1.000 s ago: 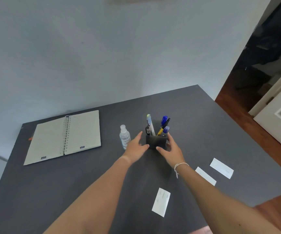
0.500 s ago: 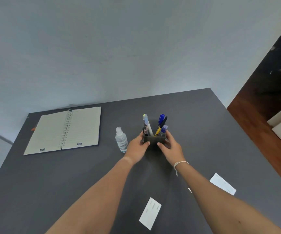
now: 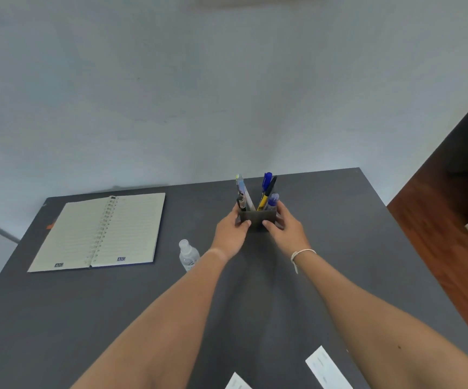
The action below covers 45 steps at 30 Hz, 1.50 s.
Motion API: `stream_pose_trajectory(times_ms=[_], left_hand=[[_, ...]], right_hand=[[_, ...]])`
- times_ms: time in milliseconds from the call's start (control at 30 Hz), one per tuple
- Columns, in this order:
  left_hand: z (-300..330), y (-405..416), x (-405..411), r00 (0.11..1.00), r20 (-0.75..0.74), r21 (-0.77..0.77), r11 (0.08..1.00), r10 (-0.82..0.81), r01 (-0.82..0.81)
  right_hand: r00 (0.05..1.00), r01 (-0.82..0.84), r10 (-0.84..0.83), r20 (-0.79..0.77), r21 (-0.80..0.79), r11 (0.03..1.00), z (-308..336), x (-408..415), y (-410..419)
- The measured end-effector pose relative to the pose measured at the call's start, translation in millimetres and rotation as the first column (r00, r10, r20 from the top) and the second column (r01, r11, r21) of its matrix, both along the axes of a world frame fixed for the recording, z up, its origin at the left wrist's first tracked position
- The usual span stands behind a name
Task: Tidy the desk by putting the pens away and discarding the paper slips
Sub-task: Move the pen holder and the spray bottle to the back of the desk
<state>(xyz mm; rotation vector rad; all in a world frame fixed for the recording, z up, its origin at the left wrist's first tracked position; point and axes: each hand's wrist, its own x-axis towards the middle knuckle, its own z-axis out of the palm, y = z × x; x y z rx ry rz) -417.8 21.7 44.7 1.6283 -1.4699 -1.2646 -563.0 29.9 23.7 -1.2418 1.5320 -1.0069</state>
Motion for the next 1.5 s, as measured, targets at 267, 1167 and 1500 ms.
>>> stream_pose_trajectory(times_ms=[267,1167,1500], left_hand=[[2,-51,-16,0.998,0.019,0.006,0.999,0.054,-0.054],[-39,-139,-16,0.994,0.047,0.038,0.994,0.099,-0.101],[-41,-142,-14,0.993,0.080,0.028,0.996,0.088,-0.091]], right_hand=[[0.995,-0.072,0.070,-0.065,-0.023,0.997,-3,-13,-63],[0.973,-0.127,0.125,-0.192,0.001,0.992,-50,-8,-157],[0.975,-0.132,0.130,-0.180,0.001,0.991,-51,-7,-158]])
